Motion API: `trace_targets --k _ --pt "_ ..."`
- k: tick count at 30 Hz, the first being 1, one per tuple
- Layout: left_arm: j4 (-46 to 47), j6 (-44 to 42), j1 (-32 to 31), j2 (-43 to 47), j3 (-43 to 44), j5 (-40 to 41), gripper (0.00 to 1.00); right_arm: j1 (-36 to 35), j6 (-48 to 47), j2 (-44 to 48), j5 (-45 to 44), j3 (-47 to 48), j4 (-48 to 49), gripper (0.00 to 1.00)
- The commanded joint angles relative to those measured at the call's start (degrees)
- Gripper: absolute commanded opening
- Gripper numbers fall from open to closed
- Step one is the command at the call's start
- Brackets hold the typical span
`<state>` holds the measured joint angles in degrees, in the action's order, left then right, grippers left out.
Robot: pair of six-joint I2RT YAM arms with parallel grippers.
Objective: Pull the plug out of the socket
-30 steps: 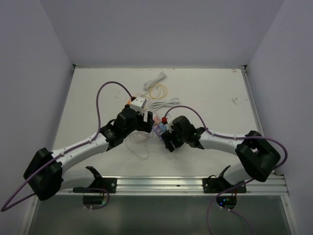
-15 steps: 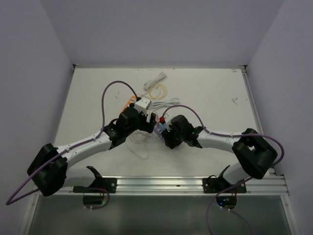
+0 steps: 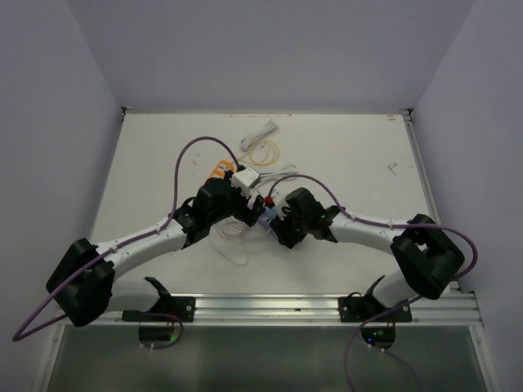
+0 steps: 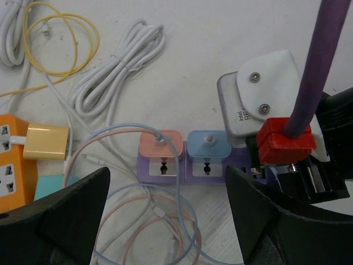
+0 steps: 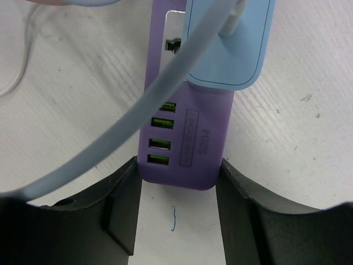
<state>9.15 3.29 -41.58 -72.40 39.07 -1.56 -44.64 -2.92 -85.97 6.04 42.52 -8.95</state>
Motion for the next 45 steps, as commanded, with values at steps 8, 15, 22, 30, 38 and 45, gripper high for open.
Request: trace_targets --k 8,15,22,30,38,45 --pt "4.7 1.8 5.9 -1.3 -0.1 -13.5 0.85 0.2 -3.6 0.6 6.2 2.7 -4.1 0.04" --pt "7.4 8.9 7.3 -1.2 -4.0 -11.3 0.76 0.7 -2.1 -0.2 4.5 3.0 -4.2 0.04" --pt "8.5 15.5 1.1 0.2 -5.8 3.4 0.69 0.6 -0.1 -0.4 5.4 1.3 -1.7 0.04" --pt "12.6 18.3 -0.1 -1.6 -5.3 11.3 0.67 0.6 1.2 0.0 4.9 0.5 -0.6 0.02" --pt "14.7 15.5 -0.9 -6.6 -2.0 8.4 0.67 0.7 1.4 -0.6 5.3 0.8 -0.5 0.01" --pt "16.1 15.4 -2.4 -8.9 -1.2 9.3 0.67 0.7 1.5 -1.5 5.5 1.1 -0.5 0.01"
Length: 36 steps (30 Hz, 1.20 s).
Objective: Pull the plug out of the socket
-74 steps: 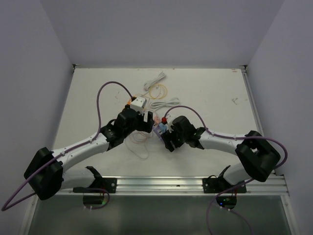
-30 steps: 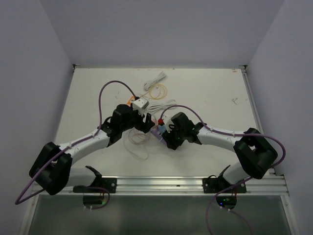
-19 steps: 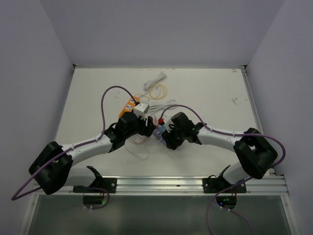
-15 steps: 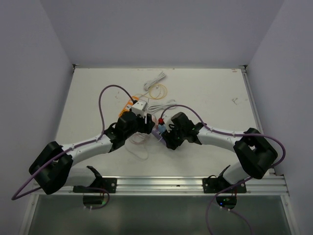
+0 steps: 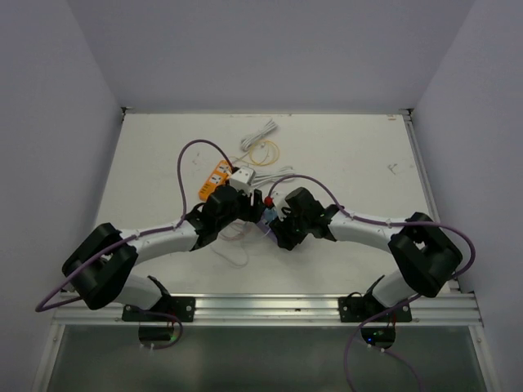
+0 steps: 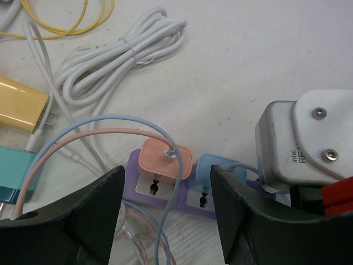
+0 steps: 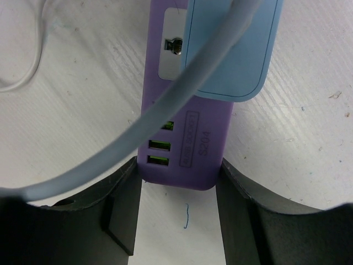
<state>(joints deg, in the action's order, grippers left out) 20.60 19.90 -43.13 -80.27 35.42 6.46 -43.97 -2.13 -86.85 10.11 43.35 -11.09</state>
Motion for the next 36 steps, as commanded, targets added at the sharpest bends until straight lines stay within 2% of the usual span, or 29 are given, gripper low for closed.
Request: trace_targets --k 1,11,13,14,15,16,17,20,21,23,24,27,31,33,36 --pt "4.5 -1.1 -1.0 -1.7 2.6 2.2 0.67 0.0 0.7 -0.6 1.4 0.2 1.5 0.01" --pt "3.1 2.8 -1.2 -4.0 3.6 7.8 0.64 0.0 1.2 0.0 1.9 -0.1 1.7 0.01" --pt "3.6 3.5 -1.2 -3.6 3.2 8.0 0.66 0.0 1.3 0.1 2.5 0.0 1.7 0.04" --pt "3.5 3.6 -1.2 -3.3 3.0 8.0 0.67 0.0 1.3 0.1 2.7 0.1 1.5 0.07" --pt "2.7 3.8 -1.2 -2.4 3.0 8.0 0.69 0.0 1.3 0.2 2.9 0.1 1.3 0.21" --pt "2.3 4.3 -1.2 -1.7 2.9 8.3 0.7 0.0 1.3 0.6 3.2 0.2 1.0 0.27" --pt "1.3 4.5 -1.2 -0.9 2.7 8.5 0.73 0.0 1.6 0.8 3.6 0.2 0.6 0.38" --pt "-0.9 5.4 -1.2 3.7 2.6 9.7 0.76 0.0 1.7 2.5 3.5 0.2 0.4 0.53" --pt "-2.8 5.8 -1.2 6.4 2.6 10.5 0.78 0.0 3.4 3.0 3.6 -0.1 0.3 0.58" --pt "-7.1 6.7 -1.2 9.3 2.9 11.0 0.83 0.0 4.5 5.4 2.8 -0.3 -0.7 0.63" --pt "-9.1 8.3 -1.2 12.1 3.2 11.8 0.85 0.0 4.7 6.4 2.3 -0.5 -1.1 0.7" --pt "-17.8 12.9 -2.5 16.8 4.7 15.1 0.9 0.0 5.6 11.9 -1.0 -0.7 -4.2 0.8" --pt "-27.6 22.3 -8.2 19.8 5.7 21.7 0.95 0.0 6.5 18.4 -7.7 0.4 -9.8 0.85" --pt "-31.7 28.5 -13.2 18.8 7.2 24.6 0.97 0.0 7.5 21.0 -10.7 1.4 -13.0 0.87" --pt "-39.0 36.5 -21.2 13.0 12.9 32.1 0.98 0.0 11.7 25.8 -23.3 1.7 -16.2 0.9"
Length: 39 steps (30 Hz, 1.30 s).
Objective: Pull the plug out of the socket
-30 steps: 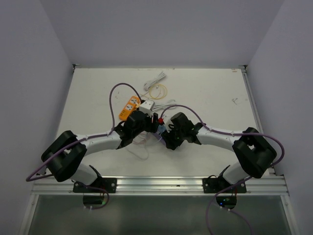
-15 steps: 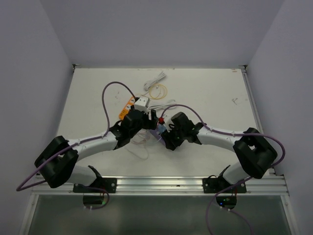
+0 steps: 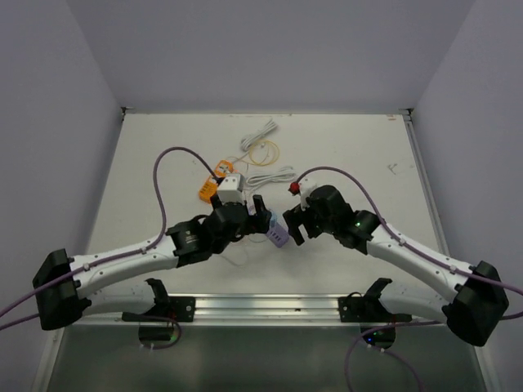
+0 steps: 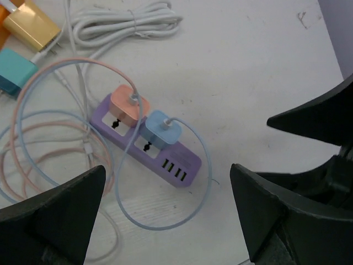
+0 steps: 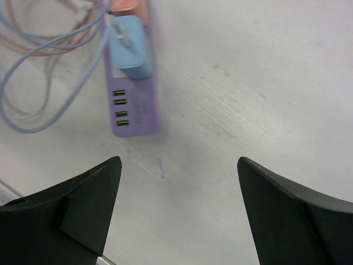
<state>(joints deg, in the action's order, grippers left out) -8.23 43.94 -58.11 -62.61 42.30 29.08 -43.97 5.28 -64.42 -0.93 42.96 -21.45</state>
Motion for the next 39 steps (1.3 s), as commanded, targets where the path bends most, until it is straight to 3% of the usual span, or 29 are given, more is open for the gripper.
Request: trace_targets --k 1,2,4,5,6,8,11,18,22,39 --pt "-12.9 15.2 -8.5 -6.9 10.8 15.4 0.99 -0.1 5.5 6.1 -19.0 1.9 -6.3 0.91" --pt "-20.4 18.4 -13.1 -9.4 13.7 18.1 1.0 -0.1 7.4 7.5 -21.7 1.3 -6.7 0.92" --pt "-28.9 28.7 -16.5 -17.9 20.0 23.9 1.0 0.0 10.0 12.0 -27.3 -0.3 -6.9 0.96" --pt "-37.8 32.6 -18.9 -20.8 26.0 25.2 1.0 0.1 12.3 13.8 -30.9 -0.9 -7.1 0.99" --pt "-41.5 38.4 -19.7 -26.4 28.9 25.9 1.0 0.1 13.2 15.3 -32.2 -2.2 -7.0 0.99" --pt "-49.3 42.4 -20.5 -31.2 35.4 26.7 1.0 0.2 14.7 19.5 -33.5 -3.3 -6.8 0.99" --pt "-52.7 46.8 -20.6 -37.8 39.8 25.9 0.98 0.2 14.9 23.0 -33.7 -5.2 -6.0 0.99" --pt "-43.7 45.1 -17.8 -40.7 35.9 25.2 0.96 0.2 14.2 25.4 -33.4 -7.3 -5.2 0.99" --pt "-33.1 40.3 -14.4 -40.9 31.1 22.6 0.95 0.2 13.4 25.5 -32.5 -8.1 -4.0 0.99" --pt "-32.6 40.6 -10.7 -51.7 36.0 21.7 0.89 0.2 12.4 25.6 -28.9 -9.6 -1.3 0.99"
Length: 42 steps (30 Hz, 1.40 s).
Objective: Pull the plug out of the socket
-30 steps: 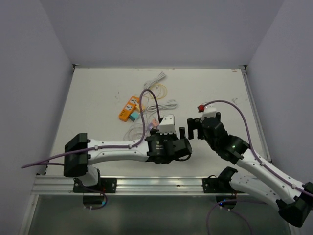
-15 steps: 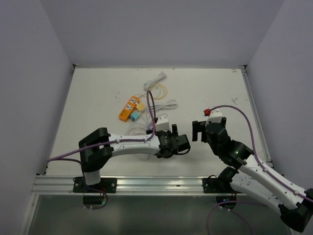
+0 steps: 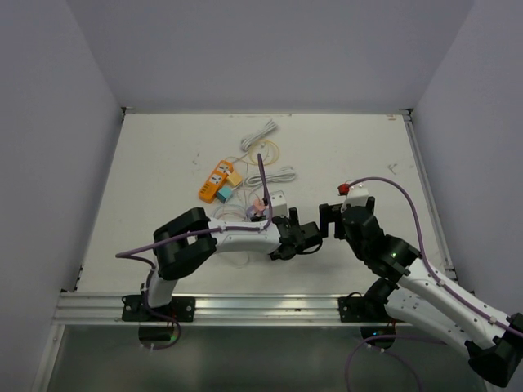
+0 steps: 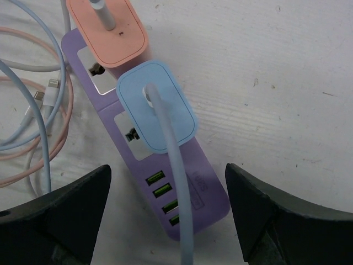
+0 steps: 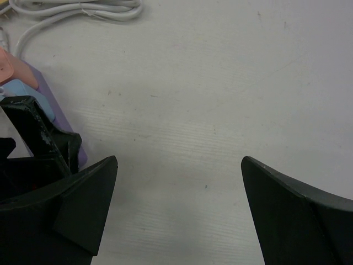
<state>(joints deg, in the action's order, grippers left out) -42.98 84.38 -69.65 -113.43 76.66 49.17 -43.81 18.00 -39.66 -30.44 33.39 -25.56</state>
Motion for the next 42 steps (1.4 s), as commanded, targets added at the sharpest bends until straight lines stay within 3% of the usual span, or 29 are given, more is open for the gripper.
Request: trace_targets --k 1,6,9,13,16,19,25,26,31,33,36,37,42 --pt "2.3 0.0 1.0 -1.1 1.6 1.6 0.87 0.0 -0.4 0.7 0.7 -0.2 3.0 0.99" --pt "3.0 -1.2 1.2 -2.3 1.4 0.9 0.76 0.0 -0.4 0.4 1.1 -0.3 3.1 0.99" --pt "4.0 -3.6 1.2 -2.7 1.1 0.1 0.64 0.0 -0.5 0.3 1.3 -0.2 3.5 0.99" --pt "8.2 -9.7 1.3 -1.9 -0.6 0.0 0.4 0.0 -0.5 0.4 1.2 -0.1 3.5 0.99" --pt "14.9 -19.3 1.4 -0.3 -3.2 -1.6 0.26 0.0 -0.5 0.7 0.9 -0.3 3.3 0.99" --pt "25.2 -32.4 1.6 2.1 -7.3 -4.9 0.18 0.0 -0.5 1.1 0.7 -0.3 3.2 0.99" --pt "50.5 -61.2 1.7 10.1 -20.7 -18.1 0.13 0.0 -0.2 1.8 0.5 -0.2 3.1 0.99" --pt "52.6 -68.1 1.7 11.7 -22.2 -20.4 0.1 0.0 -0.2 1.8 0.4 -0.1 3.1 0.99" --pt "58.0 -80.1 2.7 13.1 -27.4 -30.3 0.02 0.0 1.2 0.8 -0.3 0.4 2.4 0.99" --pt "58.6 -83.9 3.5 13.1 -28.5 -37.4 0.04 0.0 1.2 0.5 -0.3 0.8 2.1 0.99" --pt "59.9 -87.5 7.1 13.3 -29.7 -47.4 0.22 0.0 1.5 -0.2 -1.1 1.3 1.3 0.99" --pt "60.0 -88.2 8.6 13.6 -29.8 -48.4 0.31 0.0 1.4 -0.1 -1.2 1.5 1.1 0.99" --pt "59.9 -90.5 9.5 14.3 -28.4 -47.0 0.55 0.0 1.1 0.5 -1.0 1.3 1.0 0.99"
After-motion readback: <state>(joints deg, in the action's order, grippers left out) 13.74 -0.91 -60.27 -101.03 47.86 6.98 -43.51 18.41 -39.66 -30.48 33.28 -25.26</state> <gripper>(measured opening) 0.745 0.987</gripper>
